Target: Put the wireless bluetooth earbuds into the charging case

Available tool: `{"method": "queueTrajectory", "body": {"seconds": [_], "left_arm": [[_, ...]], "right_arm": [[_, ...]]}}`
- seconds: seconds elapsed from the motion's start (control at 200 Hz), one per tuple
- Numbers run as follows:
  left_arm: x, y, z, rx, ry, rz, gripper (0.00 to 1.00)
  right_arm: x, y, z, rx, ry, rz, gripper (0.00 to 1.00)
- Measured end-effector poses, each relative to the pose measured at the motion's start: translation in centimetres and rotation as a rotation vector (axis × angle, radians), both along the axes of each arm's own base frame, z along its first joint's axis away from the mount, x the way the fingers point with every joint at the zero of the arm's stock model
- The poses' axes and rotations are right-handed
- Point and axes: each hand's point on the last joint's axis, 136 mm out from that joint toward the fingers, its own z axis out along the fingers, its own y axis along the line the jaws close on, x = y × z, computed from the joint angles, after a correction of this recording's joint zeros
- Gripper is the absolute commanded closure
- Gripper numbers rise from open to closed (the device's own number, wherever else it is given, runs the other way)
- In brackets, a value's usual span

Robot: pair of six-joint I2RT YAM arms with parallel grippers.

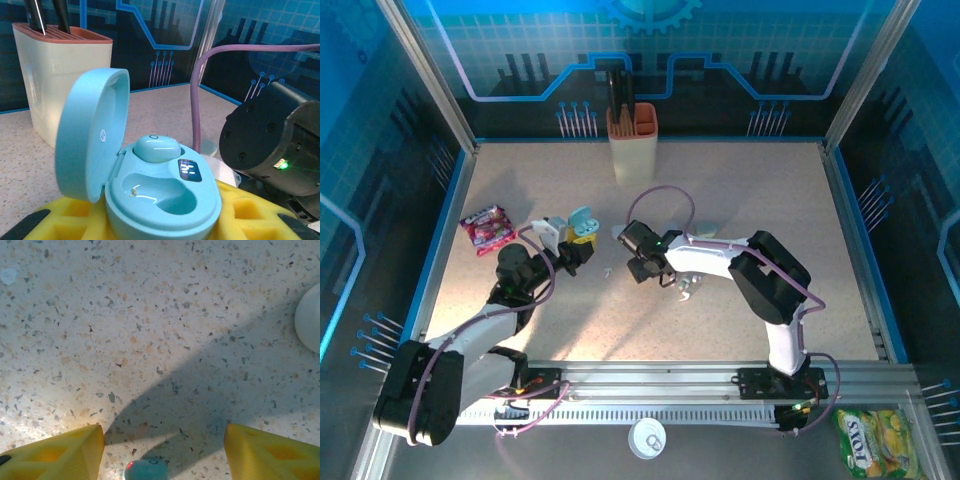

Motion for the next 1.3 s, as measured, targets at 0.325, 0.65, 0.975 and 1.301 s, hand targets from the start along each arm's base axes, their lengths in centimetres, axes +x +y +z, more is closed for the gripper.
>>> {"method": "queueTrajectory", "body": {"seconds": [0.325,0.65,0.975,1.301], "left_arm": [[-0.1,0.1,0.1,-0.008,-0.022,0.005,0.74],[0.0,0.2,-0.1,-0.003,-0.02,0.012,0.77],[0.3,0.3,-0.7,0.001,-0.002,0.024,0.77],[1.4,1.8,-1.9,0.022,0.042,0.125,0.77]], "right_arm": [[-0.2,-0.6,0.1,-0.032,-0.014,0.002,0.35],[-1.3,-3.1,0.2,-0.091,-0.017,-0.013,0.35],[-2.2,-5.1,0.5,-0.173,-0.008,-0.027,0.35],[-2.6,-2.9,2.8,-0.185,-0.063,0.004,0.38]]}}
